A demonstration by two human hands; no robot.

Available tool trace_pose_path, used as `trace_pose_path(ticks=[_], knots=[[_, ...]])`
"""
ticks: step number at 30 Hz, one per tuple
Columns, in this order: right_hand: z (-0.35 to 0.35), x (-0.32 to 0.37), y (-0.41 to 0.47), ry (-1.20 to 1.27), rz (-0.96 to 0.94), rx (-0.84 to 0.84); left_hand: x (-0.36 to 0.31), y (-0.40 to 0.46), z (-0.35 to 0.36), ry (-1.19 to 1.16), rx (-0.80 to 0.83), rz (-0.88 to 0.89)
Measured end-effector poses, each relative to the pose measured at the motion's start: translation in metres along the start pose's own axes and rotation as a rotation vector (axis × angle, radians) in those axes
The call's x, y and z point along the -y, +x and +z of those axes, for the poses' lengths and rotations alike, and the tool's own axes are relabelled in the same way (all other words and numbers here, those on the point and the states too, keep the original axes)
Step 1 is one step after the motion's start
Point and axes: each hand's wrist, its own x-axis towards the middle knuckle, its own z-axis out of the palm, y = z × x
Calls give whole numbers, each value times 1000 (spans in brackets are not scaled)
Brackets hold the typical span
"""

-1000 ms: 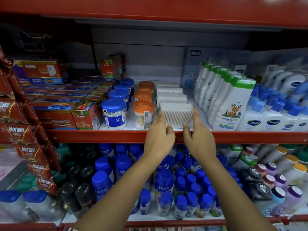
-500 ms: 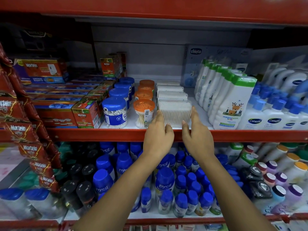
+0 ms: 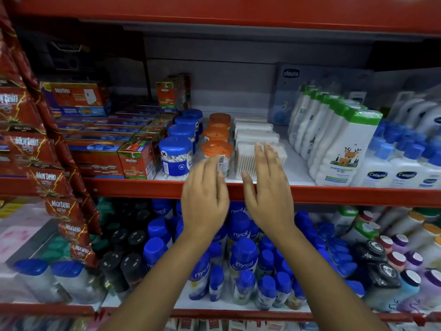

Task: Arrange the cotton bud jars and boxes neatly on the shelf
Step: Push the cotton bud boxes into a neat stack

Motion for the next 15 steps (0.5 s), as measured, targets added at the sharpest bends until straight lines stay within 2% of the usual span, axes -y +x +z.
trace_pose_path(ticks=[4,7,12,15], knots=[[3,28,20,35,-157,92,52,0,-19,232,-127,30],[8,49,45,19,-306,193,94,-1,-32,364,-128,52],[16,76,101,15,-434,516,145,1,-41,517,-90,137],[17,87,130,8,-466,740,163,5,-39,525,-67,166]])
